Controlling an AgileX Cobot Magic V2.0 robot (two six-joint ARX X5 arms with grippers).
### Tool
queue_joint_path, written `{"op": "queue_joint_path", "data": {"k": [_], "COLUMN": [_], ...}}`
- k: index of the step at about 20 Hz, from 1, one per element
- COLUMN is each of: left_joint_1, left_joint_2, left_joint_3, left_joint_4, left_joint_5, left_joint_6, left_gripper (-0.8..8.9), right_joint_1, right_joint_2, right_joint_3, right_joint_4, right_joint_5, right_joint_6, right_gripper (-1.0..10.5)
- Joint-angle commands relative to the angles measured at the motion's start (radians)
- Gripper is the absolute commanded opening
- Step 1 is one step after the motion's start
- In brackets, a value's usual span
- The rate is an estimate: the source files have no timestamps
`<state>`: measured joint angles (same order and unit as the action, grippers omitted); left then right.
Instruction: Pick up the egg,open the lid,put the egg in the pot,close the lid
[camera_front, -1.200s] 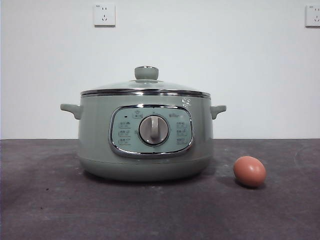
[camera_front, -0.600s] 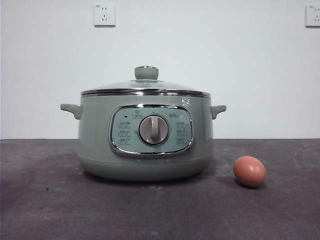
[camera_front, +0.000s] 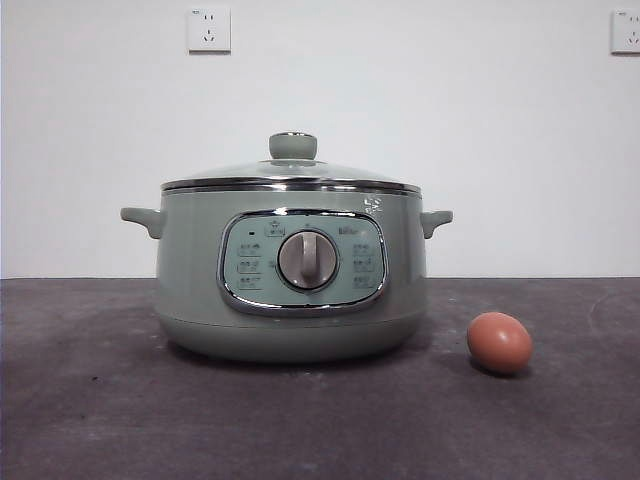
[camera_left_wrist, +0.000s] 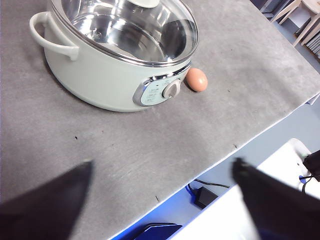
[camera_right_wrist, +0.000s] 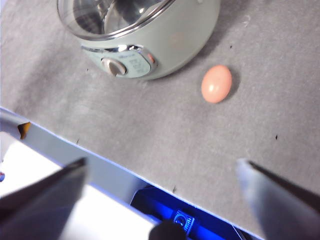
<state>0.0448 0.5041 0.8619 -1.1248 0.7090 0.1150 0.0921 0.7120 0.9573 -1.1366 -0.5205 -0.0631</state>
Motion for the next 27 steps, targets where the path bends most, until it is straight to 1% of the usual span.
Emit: {"op": "queue_joint_path", "data": {"k": [1, 5, 7, 9, 12, 14, 16, 18, 19, 21, 22, 26, 27], "left_joint_1": [0.0, 0.0, 0.0, 0.0, 0.0, 0.0, 0.0, 0.0, 0.0, 0.0, 0.0, 0.0, 0.0], "left_joint_2": [0.0, 0.0, 0.0, -0.001, -0.001, -0.001, -0.001, -0.001, 0.0, 0.0, 0.0, 0.0, 0.0], "left_joint_3": [0.003, 0.003, 0.003, 0.003, 0.003, 0.003, 0.003, 0.003, 0.003, 0.003, 0.003, 0.003, 0.003], "left_joint_4": [0.001, 0.002, 0.002, 0.002, 0.002, 0.001, 0.001, 0.001, 0.001, 0.002, 0.002, 0.002, 0.001], "left_joint_5": [0.0, 0.0, 0.0, 0.0, 0.0, 0.0, 0.0, 0.0, 0.0, 0.0, 0.0, 0.0, 0.0], "left_joint_6": [0.009, 0.009, 0.009, 0.009, 0.009, 0.009, 0.009, 0.009, 0.009, 0.009, 0.009, 0.009, 0.009], "left_gripper": [5.64, 5.64, 5.63, 5.63, 5.63, 5.63, 5.63, 5.63, 5.63, 5.63, 5.63, 5.63, 5.63], "right_joint_1": [0.002, 0.005, 0.03, 0.07, 0.164, 0.21, 0.253, 0.278, 0.291, 0.314, 0.32, 0.33, 0.331], "right_joint_2": [0.022, 0.124, 0.198, 0.279, 0.419, 0.499, 0.57, 0.632, 0.662, 0.713, 0.733, 0.816, 0.839], "right_joint_3": [0.002, 0.002, 0.002, 0.002, 0.002, 0.002, 0.002, 0.002, 0.002, 0.002, 0.002, 0.002, 0.002], "right_joint_4": [0.031, 0.098, 0.134, 0.167, 0.23, 0.29, 0.355, 0.405, 0.428, 0.469, 0.487, 0.543, 0.548], "right_joint_5": [0.003, 0.003, 0.006, 0.057, 0.145, 0.212, 0.282, 0.33, 0.348, 0.378, 0.397, 0.402, 0.418], "right_joint_6": [0.019, 0.02, 0.02, 0.02, 0.023, 0.038, 0.071, 0.089, 0.096, 0.1, 0.1, 0.118, 0.118], "right_gripper": [6.9, 6.9, 6.9, 6.9, 6.9, 6.9, 6.9, 6.9, 6.9, 6.1, 6.0, 6.0, 6.0]}}
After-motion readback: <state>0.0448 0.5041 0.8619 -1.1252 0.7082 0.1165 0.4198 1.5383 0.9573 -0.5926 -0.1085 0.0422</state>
